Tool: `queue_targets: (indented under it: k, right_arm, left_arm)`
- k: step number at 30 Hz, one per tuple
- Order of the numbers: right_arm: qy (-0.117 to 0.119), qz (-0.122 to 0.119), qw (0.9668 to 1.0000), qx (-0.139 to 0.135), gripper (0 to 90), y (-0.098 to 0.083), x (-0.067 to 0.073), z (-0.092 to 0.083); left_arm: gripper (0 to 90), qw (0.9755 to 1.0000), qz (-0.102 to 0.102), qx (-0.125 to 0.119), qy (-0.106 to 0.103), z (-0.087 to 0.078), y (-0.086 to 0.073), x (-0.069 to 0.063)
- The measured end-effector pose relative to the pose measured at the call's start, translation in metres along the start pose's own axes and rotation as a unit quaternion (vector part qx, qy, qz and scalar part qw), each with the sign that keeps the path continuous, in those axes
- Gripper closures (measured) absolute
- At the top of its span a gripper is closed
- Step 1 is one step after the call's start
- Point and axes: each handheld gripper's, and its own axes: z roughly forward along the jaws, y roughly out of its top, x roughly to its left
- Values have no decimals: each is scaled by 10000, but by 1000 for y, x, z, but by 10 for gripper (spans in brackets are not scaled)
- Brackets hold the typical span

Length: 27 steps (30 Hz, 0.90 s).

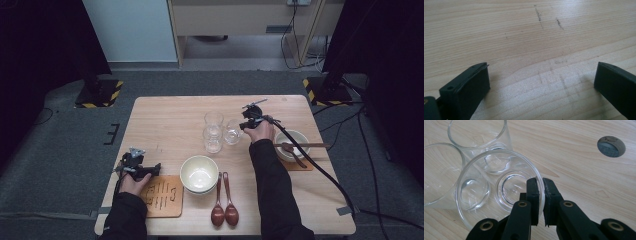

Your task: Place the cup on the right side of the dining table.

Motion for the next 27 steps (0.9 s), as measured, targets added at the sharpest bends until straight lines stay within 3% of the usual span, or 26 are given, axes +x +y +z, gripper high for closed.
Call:
queue_targets:
  k: [16,27]
  right_arm:
    - [13,-44,9991,-427,854,6,-6,-31]
    - [-91,59,9981,-613,854,2,-23,-53]
  left_arm:
    - [0,10000,1,1,0,0,0,0]
    - [0,10000,1,0,0,0,0,0]
